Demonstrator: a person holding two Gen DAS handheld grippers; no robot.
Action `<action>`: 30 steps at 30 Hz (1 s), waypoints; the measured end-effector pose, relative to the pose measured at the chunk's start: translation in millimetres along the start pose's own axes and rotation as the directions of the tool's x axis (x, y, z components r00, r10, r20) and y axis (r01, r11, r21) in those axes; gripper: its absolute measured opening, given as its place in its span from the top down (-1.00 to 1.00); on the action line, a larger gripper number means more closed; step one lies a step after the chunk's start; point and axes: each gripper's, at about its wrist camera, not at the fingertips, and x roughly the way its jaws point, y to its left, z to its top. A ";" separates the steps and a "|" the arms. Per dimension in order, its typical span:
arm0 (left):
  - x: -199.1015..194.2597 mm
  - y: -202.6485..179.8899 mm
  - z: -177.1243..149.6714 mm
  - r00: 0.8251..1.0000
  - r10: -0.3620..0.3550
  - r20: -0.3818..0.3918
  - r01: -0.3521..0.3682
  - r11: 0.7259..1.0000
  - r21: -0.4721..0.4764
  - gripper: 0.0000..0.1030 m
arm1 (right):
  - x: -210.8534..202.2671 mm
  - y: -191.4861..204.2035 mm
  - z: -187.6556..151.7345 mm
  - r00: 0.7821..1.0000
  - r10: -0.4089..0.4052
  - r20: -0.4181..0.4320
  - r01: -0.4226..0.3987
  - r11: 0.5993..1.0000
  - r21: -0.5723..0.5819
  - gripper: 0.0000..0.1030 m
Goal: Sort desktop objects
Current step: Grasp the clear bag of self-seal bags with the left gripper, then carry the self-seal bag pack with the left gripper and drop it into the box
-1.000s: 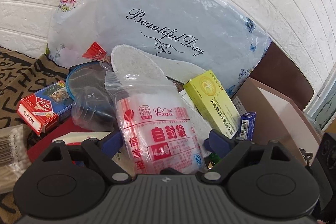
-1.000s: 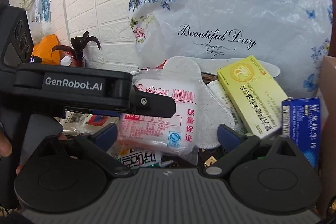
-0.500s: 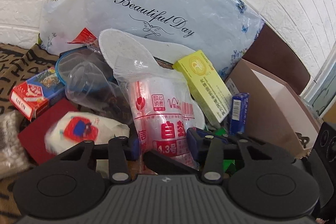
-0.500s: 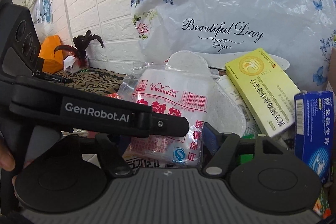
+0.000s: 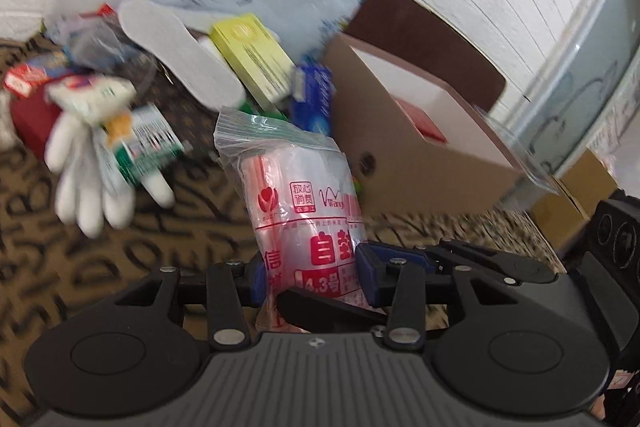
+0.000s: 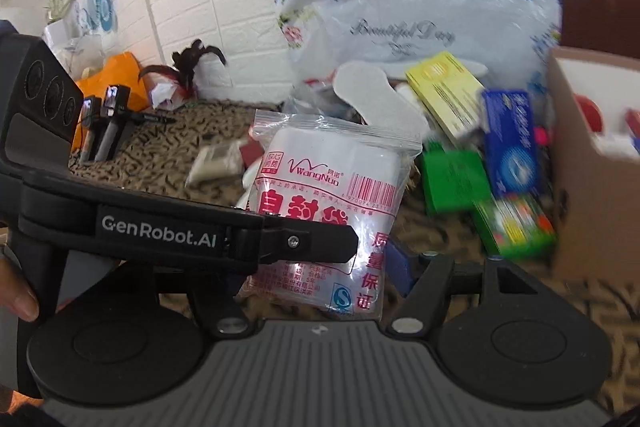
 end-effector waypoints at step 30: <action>28.8 -35.5 -36.2 0.991 0.097 -0.095 -0.082 0.985 0.155 0.03 | -46.2 -11.4 -87.3 0.995 -0.080 -0.053 0.078 0.996 -0.033 -0.14</action>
